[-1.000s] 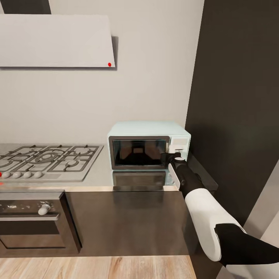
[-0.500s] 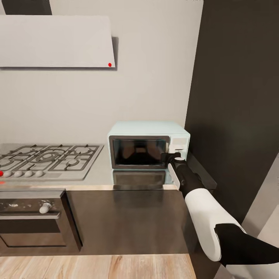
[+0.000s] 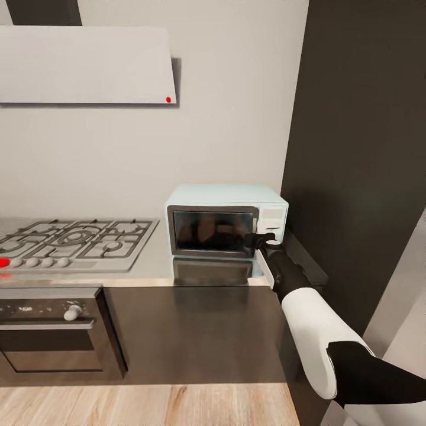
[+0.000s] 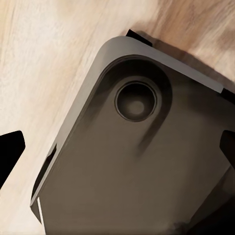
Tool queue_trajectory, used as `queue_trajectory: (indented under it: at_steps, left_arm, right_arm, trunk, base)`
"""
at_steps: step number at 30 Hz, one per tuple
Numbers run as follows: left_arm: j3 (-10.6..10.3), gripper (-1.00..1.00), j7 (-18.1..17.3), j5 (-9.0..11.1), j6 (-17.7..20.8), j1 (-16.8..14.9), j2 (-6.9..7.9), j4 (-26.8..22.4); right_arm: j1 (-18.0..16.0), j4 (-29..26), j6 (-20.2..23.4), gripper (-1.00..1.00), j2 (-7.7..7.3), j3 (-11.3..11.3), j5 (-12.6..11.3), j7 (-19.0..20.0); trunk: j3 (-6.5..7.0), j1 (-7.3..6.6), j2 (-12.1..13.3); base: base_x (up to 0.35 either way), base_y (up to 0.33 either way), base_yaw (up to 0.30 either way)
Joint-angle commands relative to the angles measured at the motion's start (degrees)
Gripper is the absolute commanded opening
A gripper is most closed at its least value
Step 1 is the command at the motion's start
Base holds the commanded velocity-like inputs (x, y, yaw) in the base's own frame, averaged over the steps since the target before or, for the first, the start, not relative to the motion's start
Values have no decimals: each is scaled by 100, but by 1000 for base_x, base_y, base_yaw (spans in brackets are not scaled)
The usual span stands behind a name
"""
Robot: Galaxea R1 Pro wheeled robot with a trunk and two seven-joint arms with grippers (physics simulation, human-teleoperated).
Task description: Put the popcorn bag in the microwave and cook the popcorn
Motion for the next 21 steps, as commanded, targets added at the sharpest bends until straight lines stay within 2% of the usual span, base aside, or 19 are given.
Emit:
queue_trajectory:
  at_steps: [1,5,16,21]
  left_arm:
    - [-8,100,1,17,-4,-1,1,-4]
    - [-10,100,1,17,-4,-1,-5,-4]
    - [-17,100,1,9,-4,-1,-1,-4]
    - [-4,100,8,23,-4,-1,-8,-4]
  right_arm:
    - [-3,-8,19,-100,14,-5,-72,35]
    - [-3,-8,19,-100,14,-5,-74,34]
    - [-3,-8,19,-100,14,-5,-73,41]
    - [-3,-8,19,-100,14,-5,-73,34]
  trunk:
    - [-5,0,-4]
    - [-5,0,-4]
    - [-5,0,-4]
    - [-5,0,-4]
  base:
    - [-215,0,0]
    - [-235,0,0]
    - [-13,0,0]
    - [-182,0,0]
